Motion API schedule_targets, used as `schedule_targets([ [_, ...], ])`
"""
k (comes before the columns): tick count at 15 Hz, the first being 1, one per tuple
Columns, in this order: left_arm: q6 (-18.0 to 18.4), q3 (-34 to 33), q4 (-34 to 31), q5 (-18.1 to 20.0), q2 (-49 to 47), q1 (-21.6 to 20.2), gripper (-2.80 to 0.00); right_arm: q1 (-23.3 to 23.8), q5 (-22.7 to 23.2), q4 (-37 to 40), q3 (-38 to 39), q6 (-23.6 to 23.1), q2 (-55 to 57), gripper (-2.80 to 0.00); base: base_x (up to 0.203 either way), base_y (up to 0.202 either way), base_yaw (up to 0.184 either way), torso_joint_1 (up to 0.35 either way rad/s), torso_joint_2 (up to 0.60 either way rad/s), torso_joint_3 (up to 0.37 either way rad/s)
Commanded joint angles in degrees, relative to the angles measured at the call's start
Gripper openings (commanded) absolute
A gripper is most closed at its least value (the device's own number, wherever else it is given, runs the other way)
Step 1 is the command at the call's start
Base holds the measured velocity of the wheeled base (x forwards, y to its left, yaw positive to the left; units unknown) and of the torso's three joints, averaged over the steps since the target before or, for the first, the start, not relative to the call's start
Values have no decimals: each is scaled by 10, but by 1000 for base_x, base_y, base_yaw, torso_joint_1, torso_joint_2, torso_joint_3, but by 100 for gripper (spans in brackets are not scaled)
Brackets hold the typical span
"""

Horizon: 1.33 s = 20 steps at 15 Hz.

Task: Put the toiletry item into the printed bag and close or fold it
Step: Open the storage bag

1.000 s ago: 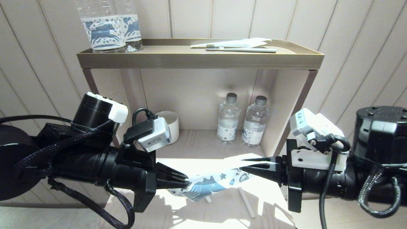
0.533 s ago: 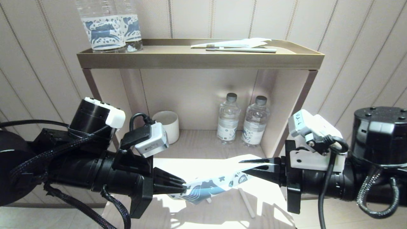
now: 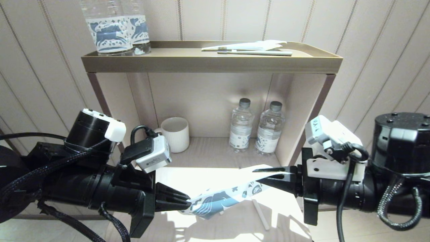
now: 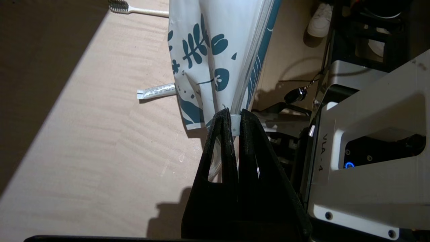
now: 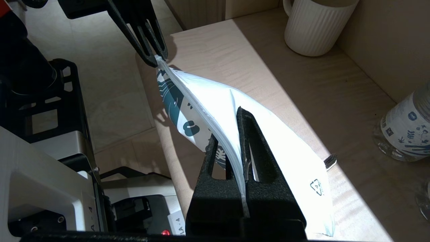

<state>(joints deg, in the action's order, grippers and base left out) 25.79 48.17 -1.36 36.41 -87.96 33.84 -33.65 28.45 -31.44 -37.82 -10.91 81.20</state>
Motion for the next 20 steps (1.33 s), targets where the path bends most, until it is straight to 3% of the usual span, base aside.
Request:
schedule_targets([
  [1, 1, -2, 2, 2, 0, 0, -280, 0, 2, -2, -1, -1, 1, -280, 0, 0, 0, 0, 0, 0],
  [4, 0, 0, 9, 4, -4, 0, -280, -3, 1, -3, 1, -1, 4, -280, 0, 0, 0, 0, 0, 0],
  [5, 5, 0, 14, 5, -4, 1, 0, -3, 1, -3, 0, -1, 4, -280, 0, 0, 0, 0, 0, 0],
  [11, 9, 6, 18, 7, 2, 0, 0, 0, 2, -3, -1, -1, 1, -280, 0, 0, 0, 0, 0, 0],
  [15, 10, 1, 22, 32, 5, -1, 0, 2, 2, -2, -4, -1, 1, -280, 0, 0, 0, 0, 0, 0],
  [20, 8, -34, 95, 66, 4, -21, 0, -3, 3, -2, -4, -1, 1, -280, 0, 0, 0, 0, 0, 0],
])
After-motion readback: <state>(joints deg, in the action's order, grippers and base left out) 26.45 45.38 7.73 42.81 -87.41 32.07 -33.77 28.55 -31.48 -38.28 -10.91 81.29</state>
